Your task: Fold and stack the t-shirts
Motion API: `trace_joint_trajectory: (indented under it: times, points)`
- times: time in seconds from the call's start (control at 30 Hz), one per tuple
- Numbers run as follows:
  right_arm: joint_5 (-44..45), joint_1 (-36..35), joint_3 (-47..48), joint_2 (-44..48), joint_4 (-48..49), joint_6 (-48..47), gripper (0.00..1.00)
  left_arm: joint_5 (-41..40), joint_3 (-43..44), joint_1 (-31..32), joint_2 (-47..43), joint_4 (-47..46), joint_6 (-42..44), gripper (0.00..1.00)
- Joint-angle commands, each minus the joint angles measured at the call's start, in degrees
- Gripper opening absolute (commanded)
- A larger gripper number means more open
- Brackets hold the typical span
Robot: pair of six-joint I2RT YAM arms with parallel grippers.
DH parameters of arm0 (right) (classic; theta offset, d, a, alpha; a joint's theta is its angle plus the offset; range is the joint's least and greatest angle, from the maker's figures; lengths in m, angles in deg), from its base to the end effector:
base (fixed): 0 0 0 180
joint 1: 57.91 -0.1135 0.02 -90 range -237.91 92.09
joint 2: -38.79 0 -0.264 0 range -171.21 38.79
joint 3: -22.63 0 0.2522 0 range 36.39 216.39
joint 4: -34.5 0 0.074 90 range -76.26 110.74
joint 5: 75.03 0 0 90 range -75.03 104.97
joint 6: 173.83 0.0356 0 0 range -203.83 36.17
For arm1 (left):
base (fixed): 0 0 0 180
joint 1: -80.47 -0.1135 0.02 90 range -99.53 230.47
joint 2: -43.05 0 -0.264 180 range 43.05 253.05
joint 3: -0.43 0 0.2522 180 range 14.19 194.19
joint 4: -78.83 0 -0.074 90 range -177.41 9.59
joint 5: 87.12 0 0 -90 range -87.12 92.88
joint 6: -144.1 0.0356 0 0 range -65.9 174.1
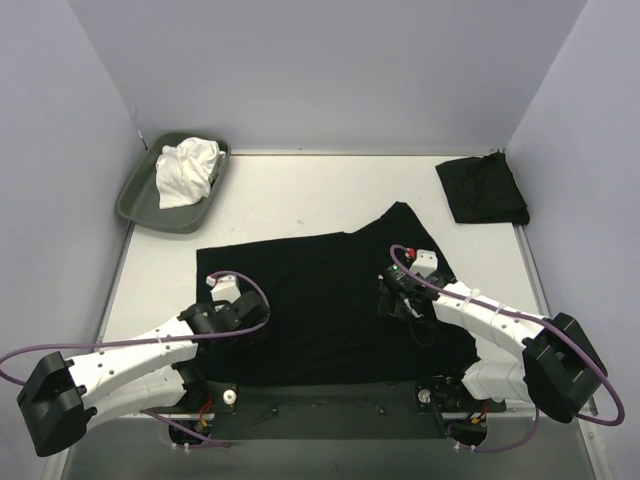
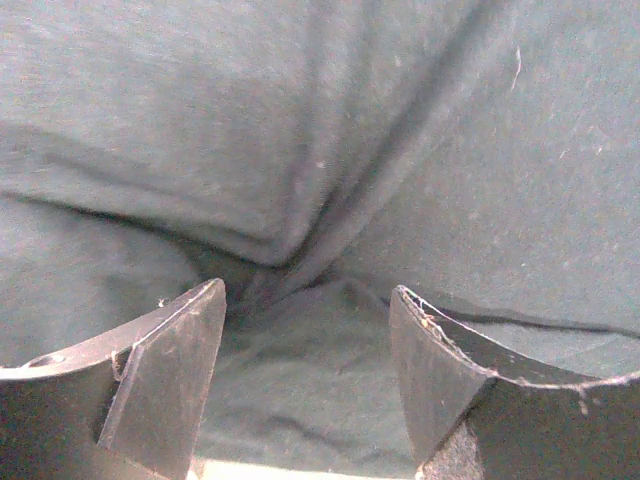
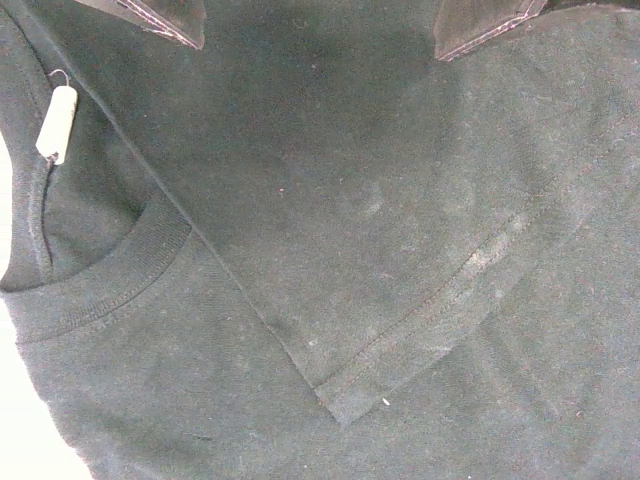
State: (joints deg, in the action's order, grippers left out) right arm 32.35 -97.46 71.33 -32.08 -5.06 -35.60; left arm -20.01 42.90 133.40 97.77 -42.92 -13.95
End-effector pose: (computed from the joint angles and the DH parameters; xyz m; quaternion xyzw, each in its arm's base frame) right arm 0.1750 0.1307 0.1727 0.1093 0.9530 0.0618 0.2755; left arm 0.1012 -0.1110 0.1748 -0.1604 0.9531 -0.0481 0.2519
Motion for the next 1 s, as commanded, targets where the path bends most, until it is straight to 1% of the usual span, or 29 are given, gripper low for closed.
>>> trace_joint_trajectory:
  times: [0.0,0.1,0.13,0.2,0.23,0.27,0.3,0.33,0.37,0.43,0.47,0.5,0.53,0.57,0.6,0.63,0.67,0.7,0.77,0.8,0.83,0.87,0.9,0.97]
  points:
    - [2.65,-0.88,3.02,0.56,-3.38,0.29,1.0,-9.0,6.44,0.25,-2.42,9.91,-4.99,0.77]
    - [3.88,-1.06,4.69,0.47,-3.29,-0.24,1.0,-11.2,10.91,-1.24,-1.12,9.83,-0.7,0.78]
    - [5.27,-0.97,5.66,0.21,-3.2,-1.2,1.0,-11.38,12.23,-3.34,-0.5,9.3,3.32,0.78]
    - [6.08,-0.36,7.77,-0.67,-2.94,-2.43,1.0,-10.77,16.45,-6.59,2.04,8.25,6.86,0.78]
    - [4.77,1.65,10.3,-1.19,-2.42,-3.39,1.0,-9.29,17.34,-10.26,2.75,6.68,12.36,0.78]
    - [3.8,2.97,11.37,-1.9,-1.11,-5.75,1.0,-8.32,18.48,-12.04,3.46,3.88,14.33,0.79]
    - [2.4,4.55,12.69,-2.25,-0.4,-6.56,1.0,-5.52,20.49,-13.88,5.03,2.81,16.44,0.79]
    - [0.82,8.75,14.79,-2.51,0.65,-7.61,1.0,-4.1,21.73,-16.08,5.74,1.23,21.07,0.81]
    - [-3.02,10.62,16.11,-3.21,2.49,-9.45,1.0,-3.39,22.78,-19.23,6.45,-0.96,22.6,0.82]
    - [-4.55,15.53,19.01,-4.71,3.21,-10.52,1.0,-0.32,26.12,-22.85,8.99,-3.43,26.8,0.85]
    - [-5.16,16.95,23.29,-7.06,3.21,-11.57,1.0,-0.05,26.66,-25.48,9.7,-4.49,27.87,0.92]
    - [-5.61,18.09,25.33,-8.57,3.39,-11.84,1.0,-0.13,27.18,-26.9,11.45,-5.2,28.41,0.95]
    - [-6.31,19.41,28.05,-10.32,3.22,-12.19,1.0,2.3,27.62,-28.65,12.42,-5.72,29.02,0.96]
    - [-7.1,22.12,32.43,-13.91,2.95,-12.45,1.0,4.07,27.19,-30.84,13.39,-7.99,29.38,0.97]
    - [-8.84,23.19,34.82,-15.77,3.04,-13.15,1.0,5.65,26.75,-34.35,15.31,-9.06,29.47,0.97]
    - [-8.95,24.25,36.85,-17.53,2.95,-13.42,1.0,8.89,26.23,-36.3,16.37,-10.2,29.12,0.97]
    - [-9.21,25.82,38.7,-21.03,2.86,-13.77,1.0,9.88,25.96,-37.88,17.34,-10.47,29.03,0.97]
    - [-10.95,26.62,42.63,-22.8,2.95,-14.56,1.0,10.41,25.87,-40.33,19.18,-10.91,29.29,0.96]
    - [-13.07,27.68,46.6,-27.8,2.6,-15.44,1.0,10.59,25.35,-42.46,20.6,-11.79,29.9,0.95]
    - [-13.6,28.21,49.23,-29.22,2.6,-15.97,1.0,10.59,25.17,-45.16,21.56,-12.14,30.08,0.95]
    - [-14.48,28.56,50.74,-31.5,2.51,-16.84,1.0,11.11,24.91,-46.58,22.01,-12.93,30.08,0.95]
    - [-15.53,28.82,51.89,-32.57,2.51,-17.46,1.0,14.34,24.12,-48.43,22.71,-13.63,30.0,0.95]
    - [-16.59,29.18,54.16,-33.62,2.6,-17.9,1.0,15.67,23.59,-49.84,23.06,-14.77,29.91,0.94]
    - [-17.21,29.53,55.85,-36.35,2.51,-18.87,1.0,18.75,22.89,-54.4,24.81,-16.45,29.56,0.93]
